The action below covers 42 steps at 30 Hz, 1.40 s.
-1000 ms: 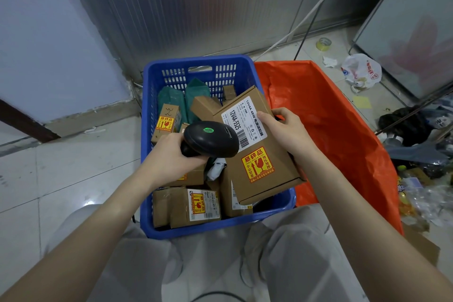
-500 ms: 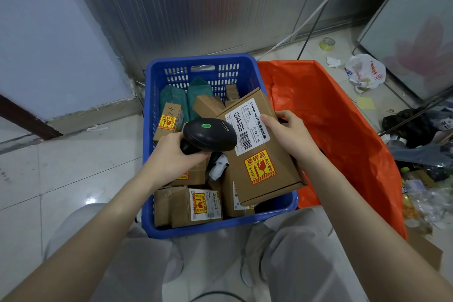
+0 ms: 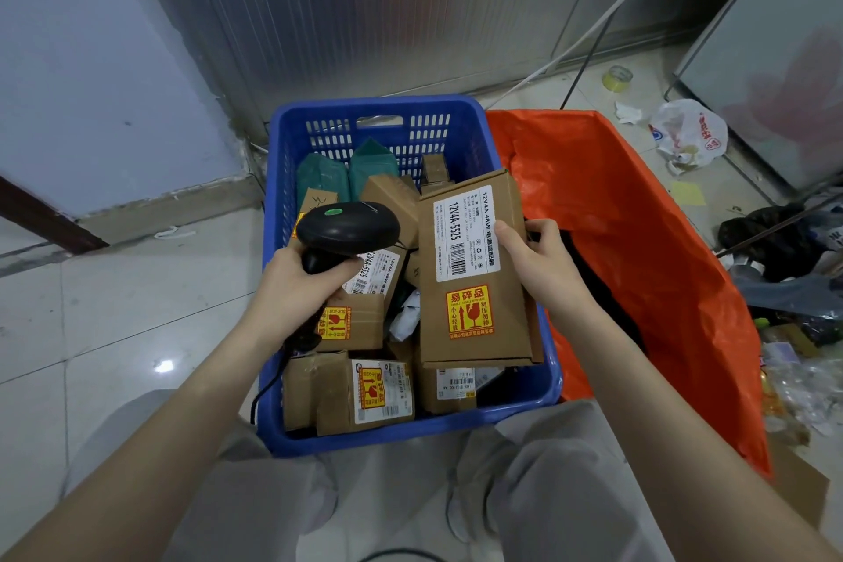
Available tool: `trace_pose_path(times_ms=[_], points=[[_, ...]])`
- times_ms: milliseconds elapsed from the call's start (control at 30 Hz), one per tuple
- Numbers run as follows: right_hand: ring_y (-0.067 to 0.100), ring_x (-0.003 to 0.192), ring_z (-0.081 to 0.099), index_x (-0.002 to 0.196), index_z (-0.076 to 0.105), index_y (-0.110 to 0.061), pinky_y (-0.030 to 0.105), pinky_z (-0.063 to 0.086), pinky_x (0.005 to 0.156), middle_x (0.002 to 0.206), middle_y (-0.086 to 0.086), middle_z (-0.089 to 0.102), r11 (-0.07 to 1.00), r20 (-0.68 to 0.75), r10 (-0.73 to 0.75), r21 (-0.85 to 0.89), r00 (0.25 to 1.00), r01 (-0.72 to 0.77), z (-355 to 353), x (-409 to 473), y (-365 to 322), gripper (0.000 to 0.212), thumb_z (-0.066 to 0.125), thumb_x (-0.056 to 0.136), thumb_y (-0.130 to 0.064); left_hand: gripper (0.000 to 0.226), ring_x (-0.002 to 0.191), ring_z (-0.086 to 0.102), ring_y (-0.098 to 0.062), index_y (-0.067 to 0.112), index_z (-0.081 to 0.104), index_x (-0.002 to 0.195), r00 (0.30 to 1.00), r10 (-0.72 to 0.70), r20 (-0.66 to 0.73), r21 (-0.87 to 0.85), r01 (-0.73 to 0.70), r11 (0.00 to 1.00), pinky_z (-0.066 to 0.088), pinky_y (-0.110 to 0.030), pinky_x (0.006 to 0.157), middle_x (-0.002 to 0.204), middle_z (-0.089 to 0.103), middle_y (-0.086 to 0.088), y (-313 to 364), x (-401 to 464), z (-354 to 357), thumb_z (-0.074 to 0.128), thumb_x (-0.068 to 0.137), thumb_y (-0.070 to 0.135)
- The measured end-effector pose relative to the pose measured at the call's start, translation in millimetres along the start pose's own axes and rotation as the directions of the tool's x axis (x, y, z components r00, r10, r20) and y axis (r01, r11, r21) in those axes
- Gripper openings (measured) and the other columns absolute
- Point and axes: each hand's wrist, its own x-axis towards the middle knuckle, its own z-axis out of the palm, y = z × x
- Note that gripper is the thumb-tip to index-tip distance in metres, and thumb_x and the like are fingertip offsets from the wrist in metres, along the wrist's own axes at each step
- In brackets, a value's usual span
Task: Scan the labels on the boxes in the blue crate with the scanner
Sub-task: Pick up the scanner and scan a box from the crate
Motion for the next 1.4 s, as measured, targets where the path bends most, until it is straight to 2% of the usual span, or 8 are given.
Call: trace_pose_path(times_ms=[133,333,533,700,833,1167,1300,1400], points=[[0.023,0.103,0.064,0.116,0.037,-0.021,0.047,0.053,0.091,0.117,0.005,0.063,0.997,0.002,0.073,0.033,0.997,-0.073,10,14,10,0.045,0.05,0.089,-0.055,0.035,0.067,0.068,-0.015,0.014,0.064,0.108,0.986,-0.137,0.095,-0.156,0.15,0.976,0.056,-0.033,0.073,0.071,0.069,-0.006,-9,12,-2,0.073,0.077,0.026],[0.014,0.082,0.065,0.119,0.038,-0.021,0.026,0.05,0.059,0.103,0.003,0.066,0.974,0.053,0.152,0.162,0.987,-0.158,24,30,25,0.04,0.046,0.093,-0.05,0.046,0.068,0.063,-0.011,0.012,0.063,0.117,0.972,-0.168,0.167,-0.302,0.213,0.929,0.052,-0.028,0.068,0.092,0.07,-0.002,-26,30,2,0.075,0.074,0.023],[0.013,0.107,0.053,0.137,0.042,-0.017,0.024,0.043,0.072,0.125,-0.001,0.056,0.994,0.03,0.099,-0.052,0.995,-0.097,33,47,49,0.048,0.043,0.097,-0.044,0.05,0.069,0.065,-0.01,0.012,0.057,0.122,0.969,-0.186,0.161,-0.284,0.226,0.932,0.053,-0.022,0.061,0.088,0.069,0.003,-39,50,5,0.073,0.076,0.023],[0.021,0.129,0.048,0.145,0.036,-0.016,0.036,0.038,0.103,0.142,0.006,0.051,0.975,0.096,0.076,-0.214,0.992,-0.054,43,58,62,0.055,0.043,0.097,-0.043,0.026,0.072,0.063,-0.013,0.014,0.065,0.106,0.965,-0.208,0.158,-0.273,0.245,0.93,0.051,-0.028,0.069,0.086,0.063,-0.003,-41,56,12,0.068,0.082,0.023],[0.022,0.135,0.041,0.148,0.029,-0.017,0.03,0.034,0.102,0.149,0.007,0.042,0.962,0.154,0.101,-0.268,0.983,-0.056,53,64,72,0.058,0.043,0.098,-0.041,0.01,0.074,0.062,-0.014,0.022,0.063,0.093,0.966,-0.217,0.137,-0.266,0.247,0.932,0.05,-0.029,0.072,0.084,0.063,-0.002,-43,60,18,0.066,0.084,0.02],[0.021,0.135,0.043,0.15,0.028,-0.016,0.029,0.033,0.102,0.148,0.005,0.044,0.944,0.201,0.174,-0.313,0.964,-0.105,67,69,93,0.058,0.04,0.099,-0.042,0.015,0.071,0.063,-0.014,0.024,0.059,0.096,0.961,-0.241,0.137,-0.257,0.269,0.928,0.049,-0.027,0.068,0.081,0.062,-0.001,-51,71,23,0.067,0.083,0.021],[0.029,0.138,0.037,0.148,0.034,-0.023,0.041,0.033,0.111,0.147,0.008,0.041,0.909,0.217,0.199,-0.406,0.956,-0.097,69,71,97,0.064,0.037,0.092,-0.056,0.013,0.07,0.063,-0.013,0.022,0.061,0.095,0.965,-0.218,0.142,-0.238,0.248,0.939,0.051,-0.03,0.071,0.082,0.061,-0.002,-50,71,26,0.067,0.083,0.021],[0.034,0.138,0.026,0.142,0.043,-0.025,0.044,0.028,0.11,0.147,0.015,0.029,0.858,0.199,0.23,-0.503,0.953,-0.102,67,71,94,0.048,0.039,0.097,-0.04,0.014,0.071,0.062,-0.015,0.027,0.057,0.09,0.971,-0.206,0.124,-0.236,0.231,0.944,0.052,-0.031,0.075,0.083,0.062,-0.004,-46,71,28,0.066,0.084,0.018]])
